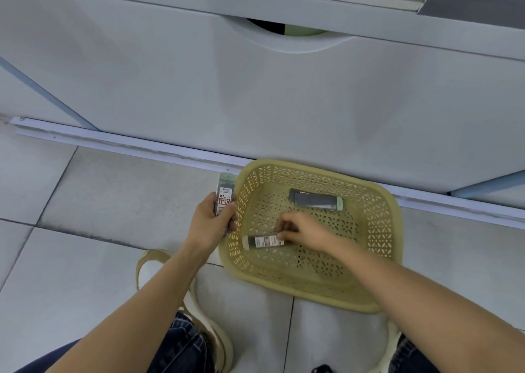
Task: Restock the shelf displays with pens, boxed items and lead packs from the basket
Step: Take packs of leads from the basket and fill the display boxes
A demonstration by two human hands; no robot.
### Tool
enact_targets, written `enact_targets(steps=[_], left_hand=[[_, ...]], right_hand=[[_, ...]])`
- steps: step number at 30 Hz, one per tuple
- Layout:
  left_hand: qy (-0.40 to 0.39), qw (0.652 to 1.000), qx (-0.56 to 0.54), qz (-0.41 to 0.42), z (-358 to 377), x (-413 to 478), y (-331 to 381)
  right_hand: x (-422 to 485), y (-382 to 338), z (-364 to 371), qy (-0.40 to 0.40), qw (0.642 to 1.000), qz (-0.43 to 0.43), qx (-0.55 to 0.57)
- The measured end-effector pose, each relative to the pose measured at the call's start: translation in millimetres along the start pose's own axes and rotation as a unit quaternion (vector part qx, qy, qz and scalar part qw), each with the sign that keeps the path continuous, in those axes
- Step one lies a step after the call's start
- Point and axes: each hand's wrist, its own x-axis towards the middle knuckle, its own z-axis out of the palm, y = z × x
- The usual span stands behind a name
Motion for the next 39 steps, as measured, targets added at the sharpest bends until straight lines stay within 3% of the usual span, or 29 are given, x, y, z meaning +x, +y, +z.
enact_targets(steps=[2,5,11,15,17,19,20,22,25,32,37,39], left_hand=[[0.034,0.999,0.018,0.008,10,1,0],[0.036,0.999,-0.019,0.008,30,-4,3],[-0.012,0.997,-0.072,-0.026,71,-15,4],[0.0,0.997,-0.068,-0.03,74,-13,0],[-0.011,0.997,-0.071,-0.027,72,-10,-2],[-0.015,0.998,-0.058,-0.03,69,-7,-3],[-0.016,0.998,-0.055,-0.032,68,-5,-4],[-0.02,0.997,-0.061,-0.044,65,-3,-5],[-0.033,0.996,-0.063,-0.06,63,-3,-9],[-0.026,0.995,-0.062,-0.08,58,1,-20],[-0.023,0.993,-0.079,-0.085,59,1,-22],[-0.024,0.993,-0.081,-0.084,60,1,-21]], right_hand=[[-14,9,-8,0.031,0.991,0.022,0.125],[-31,12,-14,0.072,0.94,0.038,0.33],[-42,-6,-11,0.056,0.897,-0.013,0.438],[-42,-8,-15,0.057,0.902,-0.023,0.427],[-38,-2,-18,0.071,0.923,-0.022,0.379],[-32,12,-23,0.154,0.971,-0.002,0.184],[-29,20,-25,0.201,0.977,0.02,0.061],[-27,36,-26,0.238,0.962,0.062,-0.116],[-22,50,-18,0.208,0.95,0.074,-0.22],[-27,62,-12,0.214,0.958,0.026,-0.188],[-38,65,-12,0.156,0.983,0.007,-0.096],[-41,65,-15,0.185,0.982,0.011,-0.039]])
